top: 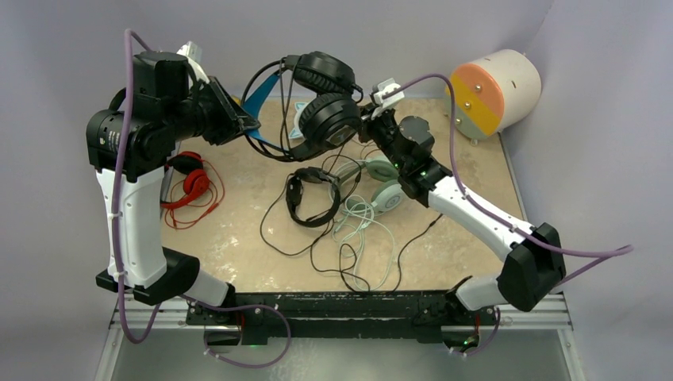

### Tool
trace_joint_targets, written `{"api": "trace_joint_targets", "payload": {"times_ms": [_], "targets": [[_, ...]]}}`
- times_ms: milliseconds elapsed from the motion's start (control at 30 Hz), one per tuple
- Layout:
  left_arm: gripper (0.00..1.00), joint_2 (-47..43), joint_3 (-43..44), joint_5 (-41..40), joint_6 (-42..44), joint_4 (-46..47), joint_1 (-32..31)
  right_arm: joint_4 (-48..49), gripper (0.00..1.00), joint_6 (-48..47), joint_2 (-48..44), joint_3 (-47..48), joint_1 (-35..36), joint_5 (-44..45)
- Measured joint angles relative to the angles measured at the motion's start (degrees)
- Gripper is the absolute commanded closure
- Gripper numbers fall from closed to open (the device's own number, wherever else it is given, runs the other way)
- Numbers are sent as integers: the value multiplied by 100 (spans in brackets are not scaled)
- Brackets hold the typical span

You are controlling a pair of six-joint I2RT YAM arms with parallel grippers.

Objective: Wrap the headphones
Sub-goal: Wrap the headphones cable around the headphones.

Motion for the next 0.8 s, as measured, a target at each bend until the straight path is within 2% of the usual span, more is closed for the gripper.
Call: {"api": "trace_joint_targets", "payload": {"times_ms": [133, 267, 400, 667, 800], "targets": [[100, -4, -24, -26, 0, 7, 0, -608, 100, 70, -153, -37, -70, 354], [100, -116, -361, 133, 28, 232, 9, -1025, 100, 201, -557, -385, -177, 293], [100, -291, -946, 483, 195, 564, 11, -1668, 100, 402, -693, -334, -468, -442], [100, -529, -1735, 439, 866, 737, 13, -3314, 100, 492, -708, 299, -743, -1606], [100, -1377, -3167, 686, 1327, 1681, 11, -4035, 100, 514, -356, 1152, -839, -2194]]}}
